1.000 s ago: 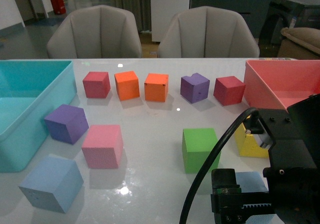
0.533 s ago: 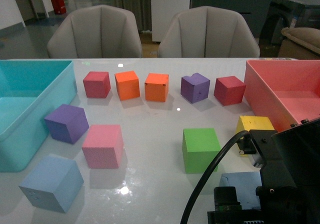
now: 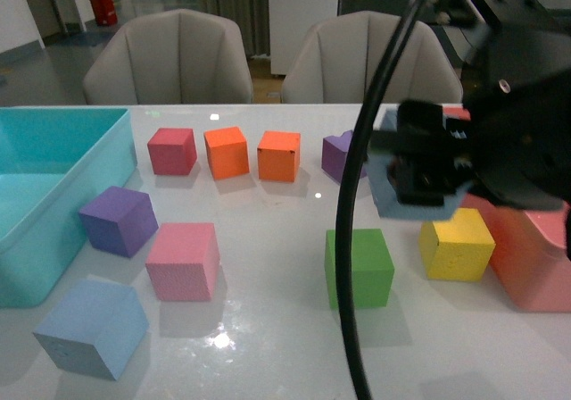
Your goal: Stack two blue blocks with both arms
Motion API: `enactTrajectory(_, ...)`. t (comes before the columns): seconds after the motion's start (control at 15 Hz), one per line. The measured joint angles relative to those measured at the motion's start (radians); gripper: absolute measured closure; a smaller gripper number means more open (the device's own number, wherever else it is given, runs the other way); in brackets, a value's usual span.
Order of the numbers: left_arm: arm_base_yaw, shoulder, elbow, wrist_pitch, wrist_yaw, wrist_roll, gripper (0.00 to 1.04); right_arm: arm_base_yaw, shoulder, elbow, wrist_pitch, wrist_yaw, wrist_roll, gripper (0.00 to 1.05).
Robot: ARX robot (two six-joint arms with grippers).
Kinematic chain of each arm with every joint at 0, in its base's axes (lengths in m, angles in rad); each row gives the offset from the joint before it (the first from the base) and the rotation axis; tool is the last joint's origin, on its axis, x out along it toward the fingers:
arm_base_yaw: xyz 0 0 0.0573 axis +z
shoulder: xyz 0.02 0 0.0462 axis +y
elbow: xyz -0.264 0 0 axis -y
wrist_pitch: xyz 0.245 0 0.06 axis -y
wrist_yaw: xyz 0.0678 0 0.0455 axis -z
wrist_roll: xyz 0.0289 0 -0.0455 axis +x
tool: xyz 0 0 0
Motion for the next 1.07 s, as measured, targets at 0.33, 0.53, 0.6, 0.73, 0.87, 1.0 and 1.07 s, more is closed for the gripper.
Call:
enactTrajectory(0.33,0.000,0.000,0.000,0.000,0.000,0.000,0.07,0.034,0.354,0.428,-0.126,-0.009,-0.022,0.62)
enactTrajectory(0.53,0.000,0.000,0.000,0.000,0.000,0.000,0.07,0.060,0.568,0.648,-0.153,-0.025,-0.021,0.63)
enactTrajectory(0.6,0.000,0.000,0.000,0.000,0.000,0.000,0.07,0.071,0.623,0.687,-0.160,-0.033,-0.016,0.63)
enactTrajectory(0.73,0.000,0.000,0.000,0.000,0.000,0.000,0.07,0.078,0.720,0.755,-0.187,-0.040,-0.001,0.63)
enactTrajectory(0.87,0.000,0.000,0.000,0.000,0.000,0.000,0.07,0.083,0.787,0.838,-0.239,-0.056,0.031,0.63)
enactTrajectory(1.0,0.000,0.000,0.000,0.000,0.000,0.000,0.07,0.084,0.844,0.937,-0.314,-0.058,0.076,0.63)
enactTrajectory(1.07,0.000,0.000,0.000,0.000,0.000,0.000,0.07,0.084,0.874,0.985,-0.348,-0.050,0.100,0.63)
